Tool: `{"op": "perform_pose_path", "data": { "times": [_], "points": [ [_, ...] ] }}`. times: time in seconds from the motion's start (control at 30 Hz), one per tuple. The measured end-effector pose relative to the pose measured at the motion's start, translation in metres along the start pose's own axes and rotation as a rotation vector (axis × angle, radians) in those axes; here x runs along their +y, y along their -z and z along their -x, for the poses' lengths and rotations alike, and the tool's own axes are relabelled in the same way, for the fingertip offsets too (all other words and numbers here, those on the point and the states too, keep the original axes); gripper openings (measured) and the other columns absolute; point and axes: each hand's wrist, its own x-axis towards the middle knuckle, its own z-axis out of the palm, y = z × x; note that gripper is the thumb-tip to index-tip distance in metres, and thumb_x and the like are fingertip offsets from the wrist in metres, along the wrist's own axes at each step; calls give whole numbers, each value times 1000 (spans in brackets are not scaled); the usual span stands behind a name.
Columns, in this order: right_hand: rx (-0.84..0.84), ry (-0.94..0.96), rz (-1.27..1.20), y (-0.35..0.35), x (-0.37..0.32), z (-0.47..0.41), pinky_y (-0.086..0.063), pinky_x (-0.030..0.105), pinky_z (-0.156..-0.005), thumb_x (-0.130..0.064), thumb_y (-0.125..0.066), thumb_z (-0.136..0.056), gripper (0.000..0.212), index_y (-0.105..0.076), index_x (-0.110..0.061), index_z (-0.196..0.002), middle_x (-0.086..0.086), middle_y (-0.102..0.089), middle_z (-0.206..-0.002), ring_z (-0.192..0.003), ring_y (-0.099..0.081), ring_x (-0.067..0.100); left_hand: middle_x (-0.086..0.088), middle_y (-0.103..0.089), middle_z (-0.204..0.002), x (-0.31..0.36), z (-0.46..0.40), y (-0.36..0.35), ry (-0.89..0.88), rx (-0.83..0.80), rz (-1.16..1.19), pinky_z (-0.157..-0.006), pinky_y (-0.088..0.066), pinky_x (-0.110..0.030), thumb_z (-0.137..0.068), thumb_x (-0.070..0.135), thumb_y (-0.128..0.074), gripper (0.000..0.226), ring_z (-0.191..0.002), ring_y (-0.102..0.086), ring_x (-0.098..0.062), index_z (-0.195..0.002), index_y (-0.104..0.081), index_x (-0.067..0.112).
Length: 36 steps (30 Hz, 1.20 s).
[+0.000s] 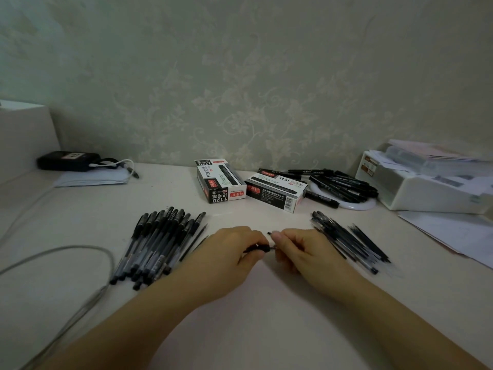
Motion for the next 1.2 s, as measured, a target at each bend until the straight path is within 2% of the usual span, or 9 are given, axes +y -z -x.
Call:
{"op": "perform_pose_path", "data": {
  "times": [0.1, 0.2, 0.43, 0.6, 0.8, 0.9, 1.0, 1.1, 1.2],
  "points": [
    [-2, 26, -76, 0, -1, 0, -46, 19, -58, -55, -51, -92, 34, -66, -28, -78, -11, -68, -70, -57, -55, 2, 13, -63, -100, -2, -1, -1, 21, 18, 7, -81, -48, -28, -97, 32, -51, 18, -89, -55, -3, -112, -62, 32],
    [-40, 41, -147, 1, 1, -3, -44, 21, -56, -37, -62, -94, 11, -66, -32, -86, -5, -70, -77, -58, -53, 7, 13, -63, -101, -3, -2, -1, 33, 26, 21, -82, -48, -28, -97, 32, -52, 18, -90, -55, -2, -112, -62, 33],
    [2, -8, -128, -1, -1, -2, -45, 23, -54, -54, -47, -94, 43, -64, -23, -70, -5, -62, -60, -53, -53, 6, 13, -63, -100, 0, -1, -2, 28, 35, 37, -79, -48, -25, -96, 34, -52, 17, -87, -55, -3, -110, -62, 33],
    [-37, 25, -223, 0, 2, -4, -45, 19, -54, -30, -62, -95, 10, -66, -28, -86, -4, -68, -76, -55, -53, 8, 14, -63, -101, -2, -3, -1, 63, 42, 47, -79, -45, -18, -97, 31, -52, 18, -89, -55, -1, -111, -63, 31],
    [-36, -6, -149, -1, 2, -3, -44, 22, -54, -45, -50, -99, 38, -59, -22, -69, -5, -59, -63, -54, -51, 8, 14, -62, -100, 2, -1, -2, 39, 35, 44, -75, -41, -13, -97, 32, -53, 20, -85, -51, -1, -113, -63, 32],
    [-61, 11, -186, -1, 0, -2, -48, 24, -60, -53, -52, -93, 32, -64, -25, -85, -2, -68, -77, -61, -56, 10, 13, -64, -101, 3, 0, -1, 50, 23, 46, -79, -45, -20, -97, 32, -51, 20, -88, -55, -2, -112, -64, 30],
    [-91, 38, -183, -1, 2, -1, -47, 24, -59, -38, -57, -97, 15, -64, -30, -86, -5, -66, -76, -60, -54, 10, 12, -63, -90, 4, 0, 0, 52, 27, 48, -74, -45, -21, -99, 32, -48, 20, -83, -55, -3, -110, -64, 28],
    [-111, 36, -186, -1, 1, -1, -42, 23, -55, -39, -54, -99, 22, -61, -28, -81, -6, -59, -68, -57, -48, 11, 9, -62, -83, 5, 0, 1, 16, 38, 54, -70, -43, -20, -99, 29, -47, 21, -79, -54, -6, -106, -66, 23],
    [-121, 17, -268, 1, -1, -1, -38, 20, -52, -47, -53, -92, 38, -57, -12, -79, 3, -55, -67, -57, -45, 13, 9, -61, -82, 4, -2, 3, -16, 49, 54, -70, -40, -17, -98, 28, -51, 20, -81, -52, -6, -105, -68, 22]
  ]
}}
